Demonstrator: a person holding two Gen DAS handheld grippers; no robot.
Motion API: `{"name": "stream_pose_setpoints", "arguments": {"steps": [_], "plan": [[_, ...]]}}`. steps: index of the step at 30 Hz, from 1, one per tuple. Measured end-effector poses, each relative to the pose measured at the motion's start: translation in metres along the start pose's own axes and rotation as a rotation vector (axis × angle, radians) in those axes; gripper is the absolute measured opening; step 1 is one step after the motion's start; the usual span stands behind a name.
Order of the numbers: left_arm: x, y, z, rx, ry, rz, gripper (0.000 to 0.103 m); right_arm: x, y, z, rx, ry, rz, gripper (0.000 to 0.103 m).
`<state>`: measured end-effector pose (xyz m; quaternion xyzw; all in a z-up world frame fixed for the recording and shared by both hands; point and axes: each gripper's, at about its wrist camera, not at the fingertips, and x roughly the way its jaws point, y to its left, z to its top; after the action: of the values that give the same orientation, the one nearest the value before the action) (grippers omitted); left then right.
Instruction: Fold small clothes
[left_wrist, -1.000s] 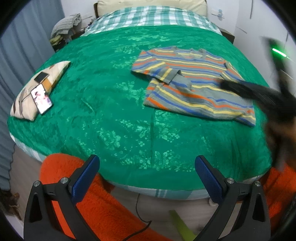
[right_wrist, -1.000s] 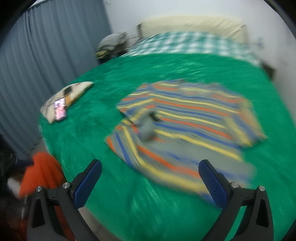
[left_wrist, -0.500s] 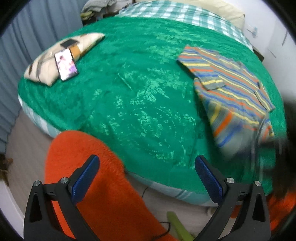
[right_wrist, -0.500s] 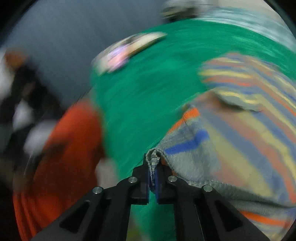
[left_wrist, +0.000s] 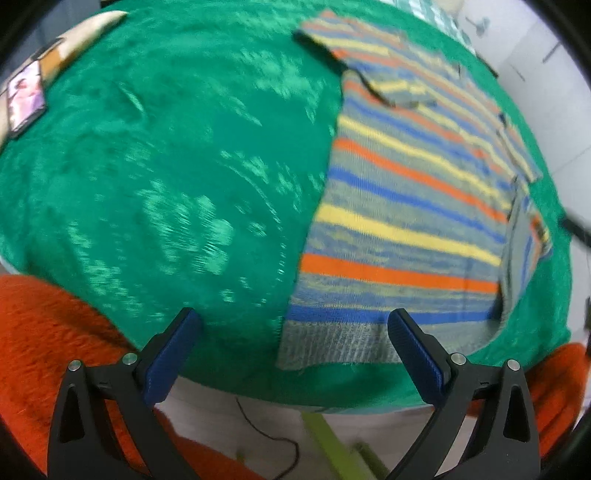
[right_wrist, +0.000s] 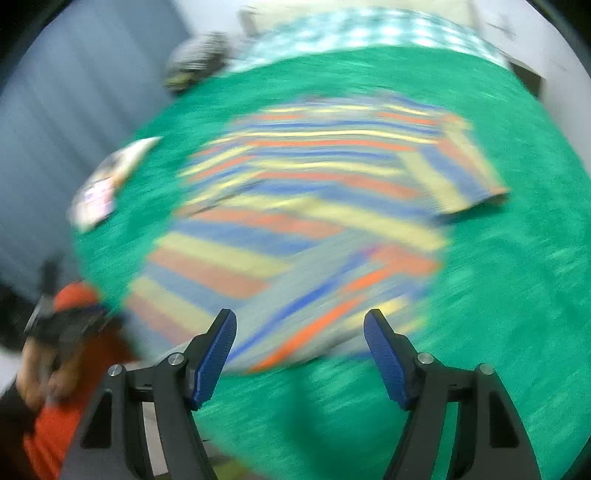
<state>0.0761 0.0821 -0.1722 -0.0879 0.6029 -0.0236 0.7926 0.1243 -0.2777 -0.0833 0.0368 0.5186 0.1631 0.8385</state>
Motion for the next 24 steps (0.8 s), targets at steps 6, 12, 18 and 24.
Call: {"name": "stream_pose_setpoints", "arguments": {"steps": [6,12,18,24], "plan": [[0.001,-0.005,-0.001,0.030,0.002,0.032,0.101,0.053,-0.019,0.021,-0.087,0.211,0.106,0.008],[-0.002,0.010,-0.003,-0.004,-0.006,0.010,0.101,-0.016,0.050,-0.074,-0.567,0.410,0.154,0.008],[0.008,-0.002,0.001,0.036,0.004,0.044,0.100,-0.059,-0.019,-0.102,-0.209,0.378,0.003,0.066],[0.008,-0.014,-0.002,0.074,-0.021,0.043,0.067,-0.033,-0.034,-0.113,0.298,0.218,0.227,0.066]]}}
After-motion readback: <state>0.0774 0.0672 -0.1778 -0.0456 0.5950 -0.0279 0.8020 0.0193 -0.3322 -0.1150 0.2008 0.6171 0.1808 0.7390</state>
